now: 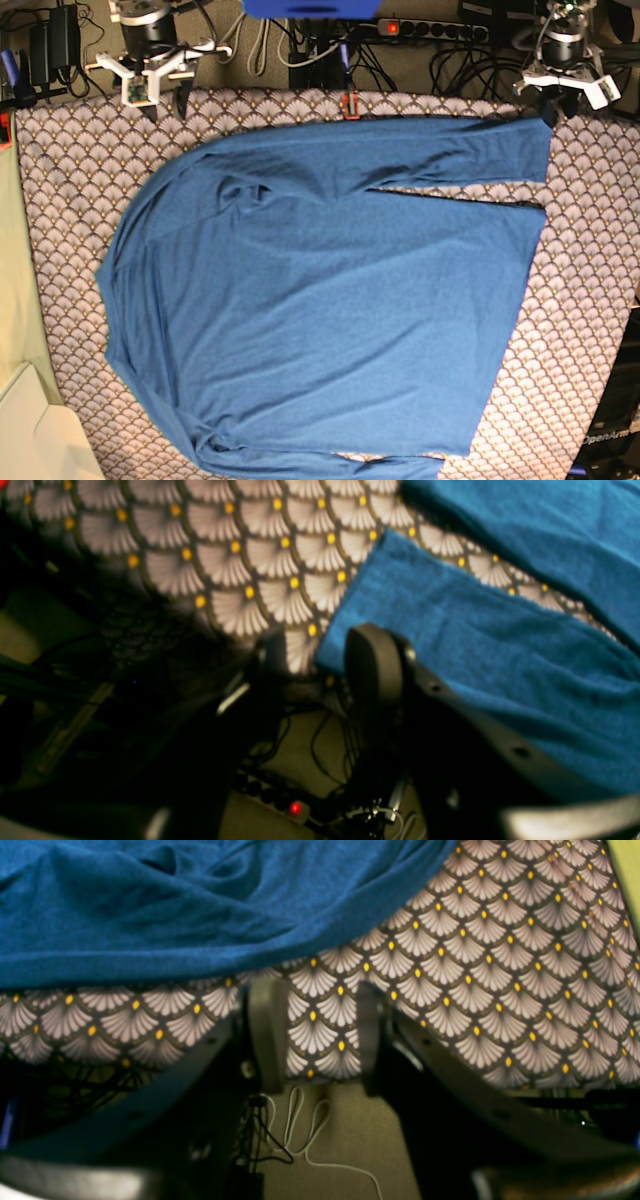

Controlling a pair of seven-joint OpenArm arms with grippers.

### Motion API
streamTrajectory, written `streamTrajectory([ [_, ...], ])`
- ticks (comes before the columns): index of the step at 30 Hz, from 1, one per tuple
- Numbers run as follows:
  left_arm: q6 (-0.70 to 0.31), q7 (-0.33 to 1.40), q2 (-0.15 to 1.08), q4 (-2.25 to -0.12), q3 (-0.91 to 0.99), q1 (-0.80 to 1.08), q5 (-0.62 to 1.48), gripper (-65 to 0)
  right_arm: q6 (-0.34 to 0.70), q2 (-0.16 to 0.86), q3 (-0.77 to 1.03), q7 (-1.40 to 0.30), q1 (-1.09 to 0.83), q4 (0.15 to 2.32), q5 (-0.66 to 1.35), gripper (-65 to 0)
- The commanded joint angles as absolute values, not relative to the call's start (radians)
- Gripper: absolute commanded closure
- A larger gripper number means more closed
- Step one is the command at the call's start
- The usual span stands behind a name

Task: Fold the T-shirt properly
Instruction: 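Grasp the shoulder edge near the sleeve with the left gripper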

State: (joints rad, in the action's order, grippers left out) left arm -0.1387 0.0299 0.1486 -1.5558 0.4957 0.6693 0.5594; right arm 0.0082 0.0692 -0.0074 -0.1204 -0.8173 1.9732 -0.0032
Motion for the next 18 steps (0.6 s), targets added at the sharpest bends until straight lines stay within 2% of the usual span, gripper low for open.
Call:
streamTrajectory([
  [1, -0.140, 0.010, 0.156, -1.572, 0.501, 0.677, 0.570, -23.8, 0.013, 0.073, -0.005, -0.097, -0.826, 1.986, -0.001, -23.9],
  [18, -0.139, 0.016, 0.145, -1.561, 0.501, 0.634, 0.570, -23.8, 0.013, 0.087, -0.005, -0.097, -0.825, 1.986, -0.001, -23.8],
])
